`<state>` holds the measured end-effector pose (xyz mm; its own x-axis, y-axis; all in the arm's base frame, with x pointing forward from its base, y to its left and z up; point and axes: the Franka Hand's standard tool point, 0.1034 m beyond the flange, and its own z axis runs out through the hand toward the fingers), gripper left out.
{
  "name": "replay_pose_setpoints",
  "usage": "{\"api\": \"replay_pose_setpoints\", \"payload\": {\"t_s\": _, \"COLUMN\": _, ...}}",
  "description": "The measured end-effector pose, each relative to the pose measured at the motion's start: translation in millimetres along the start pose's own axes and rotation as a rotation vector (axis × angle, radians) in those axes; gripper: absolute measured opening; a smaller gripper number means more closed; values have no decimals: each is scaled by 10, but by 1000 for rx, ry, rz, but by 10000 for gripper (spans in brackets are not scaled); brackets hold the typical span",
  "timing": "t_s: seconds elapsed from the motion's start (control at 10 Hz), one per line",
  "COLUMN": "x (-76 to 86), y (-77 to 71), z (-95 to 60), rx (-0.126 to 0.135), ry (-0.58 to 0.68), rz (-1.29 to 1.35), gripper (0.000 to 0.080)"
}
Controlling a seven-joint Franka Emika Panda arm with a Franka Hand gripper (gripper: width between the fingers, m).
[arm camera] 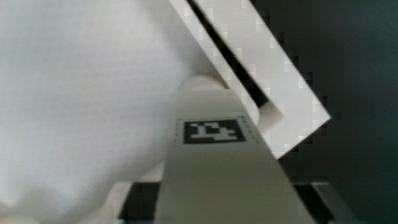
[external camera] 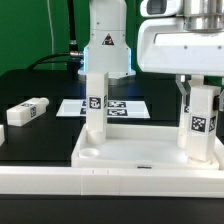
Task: Assemble desk
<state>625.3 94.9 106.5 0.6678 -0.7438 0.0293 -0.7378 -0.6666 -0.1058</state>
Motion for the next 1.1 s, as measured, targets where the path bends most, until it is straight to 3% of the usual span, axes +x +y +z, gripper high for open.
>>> {"api": "replay_pose_setpoints", "payload": {"t_s": 0.4, "x": -25, "y": 1, "z": 5, "rx": -10, "ry": -13, "rz": 234, "gripper": 291}}
{"api": "replay_pose_setpoints", "payload": {"t_s": 0.6, "x": -25, "y": 7, "z": 7, "rx": -16, "ry": -8, "rz": 132, "gripper": 575}}
{"api": "replay_pose_setpoints", "payload": {"t_s": 0.7, "x": -38, "y": 0, "z": 10, "rx": -17, "ry": -8, "rz": 113, "gripper": 575}}
{"api": "replay_pose_setpoints", "payload": {"t_s": 0.8, "x": -61, "y": -12, "z": 14, "rx": -23, "ry": -4, "rz": 31, "gripper": 635}}
{"api": "replay_pose_setpoints", "payload": {"t_s": 1.1, "x": -80, "y": -28, "z": 8, "rx": -44, "ry": 10, "rz": -276, "gripper": 649}}
